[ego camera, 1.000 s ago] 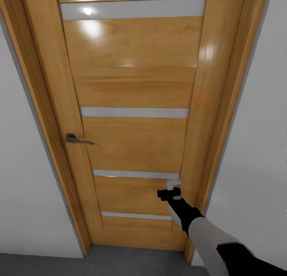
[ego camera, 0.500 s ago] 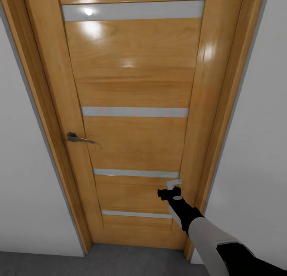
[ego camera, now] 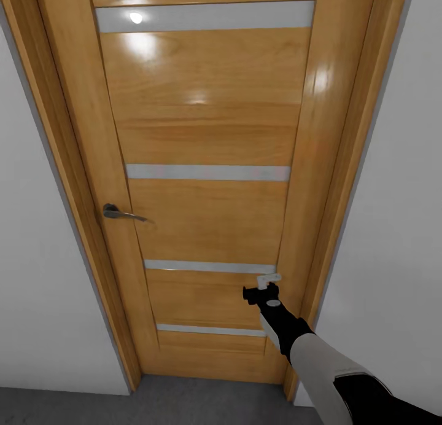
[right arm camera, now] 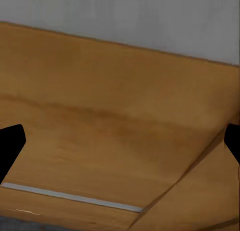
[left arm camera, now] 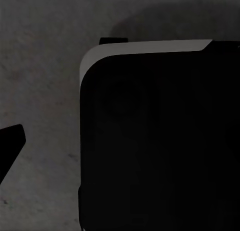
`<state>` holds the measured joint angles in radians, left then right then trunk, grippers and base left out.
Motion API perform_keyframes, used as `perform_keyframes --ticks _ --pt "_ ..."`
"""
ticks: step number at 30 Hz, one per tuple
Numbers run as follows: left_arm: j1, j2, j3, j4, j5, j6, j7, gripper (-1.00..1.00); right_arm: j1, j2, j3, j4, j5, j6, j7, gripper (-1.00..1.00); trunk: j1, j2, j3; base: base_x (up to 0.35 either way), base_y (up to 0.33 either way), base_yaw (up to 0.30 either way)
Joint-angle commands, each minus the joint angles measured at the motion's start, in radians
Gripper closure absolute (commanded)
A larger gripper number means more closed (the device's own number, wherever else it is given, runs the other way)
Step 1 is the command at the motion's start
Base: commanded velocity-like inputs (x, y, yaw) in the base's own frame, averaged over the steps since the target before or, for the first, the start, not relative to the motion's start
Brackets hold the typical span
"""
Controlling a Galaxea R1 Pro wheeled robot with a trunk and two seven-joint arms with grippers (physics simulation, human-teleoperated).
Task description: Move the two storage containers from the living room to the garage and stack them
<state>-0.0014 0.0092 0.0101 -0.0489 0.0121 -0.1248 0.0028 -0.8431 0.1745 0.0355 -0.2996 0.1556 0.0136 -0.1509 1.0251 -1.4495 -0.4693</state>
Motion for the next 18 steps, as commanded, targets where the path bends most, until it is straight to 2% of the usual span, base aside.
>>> perform_keyframes --ticks 1,2,3,5,7,12,14,18 --pt "0.000 0.000 0.001 0.000 0.002 -0.003 0.000 -1.00 -0.001 0.000 0.005 -0.080 0.010 0.103 -0.005 -1.00 0.000 0.000 -0.001 0.000 0.000 0.000" --pt "0.000 0.000 0.001 0.000 0.002 -0.003 0.000 -1.00 -0.001 0.000 0.005 -0.105 0.009 0.125 -0.005 -1.00 0.000 0.000 -0.001 0.000 0.000 0.000" --pt "0.000 0.000 0.001 0.000 0.002 -0.003 0.000 -1.00 0.000 0.000 0.005 -0.211 0.007 0.223 -0.003 -1.00 0.000 0.000 -0.001 0.000 0.000 0.000" --pt "0.000 0.000 0.001 0.000 0.002 -0.003 0.000 -1.00 0.001 0.000 0.012 -0.290 0.006 0.302 -0.001 -1.00 0.000 0.000 -0.001 0.000 0.000 0.000" --pt "0.000 0.000 0.001 0.000 0.002 -0.003 0.000 -1.00 0.010 0.000 0.045 -0.372 0.005 0.375 0.000 -1.00 0.000 0.000 -0.001 0.000 0.000 0.000" --pt "0.000 0.000 0.001 0.000 0.002 -0.003 0.000 -1.00 0.085 0.000 0.171 -0.615 0.005 0.516 -0.003 -1.00 0.000 0.000 -0.001 0.000 0.000 0.000" --pt "0.000 0.000 0.001 0.000 0.002 -0.003 0.000 -1.00 0.172 0.000 0.256 -0.841 0.002 0.669 -0.006 -1.00 0.000 0.000 -0.001 0.000 0.000 0.000" --pt "0.000 0.000 0.001 0.000 0.002 -0.003 0.000 -1.00 0.211 0.000 0.305 -0.996 0.000 0.815 -0.008 -1.00 0.000 0.000 -0.001 0.000 0.000 0.000"
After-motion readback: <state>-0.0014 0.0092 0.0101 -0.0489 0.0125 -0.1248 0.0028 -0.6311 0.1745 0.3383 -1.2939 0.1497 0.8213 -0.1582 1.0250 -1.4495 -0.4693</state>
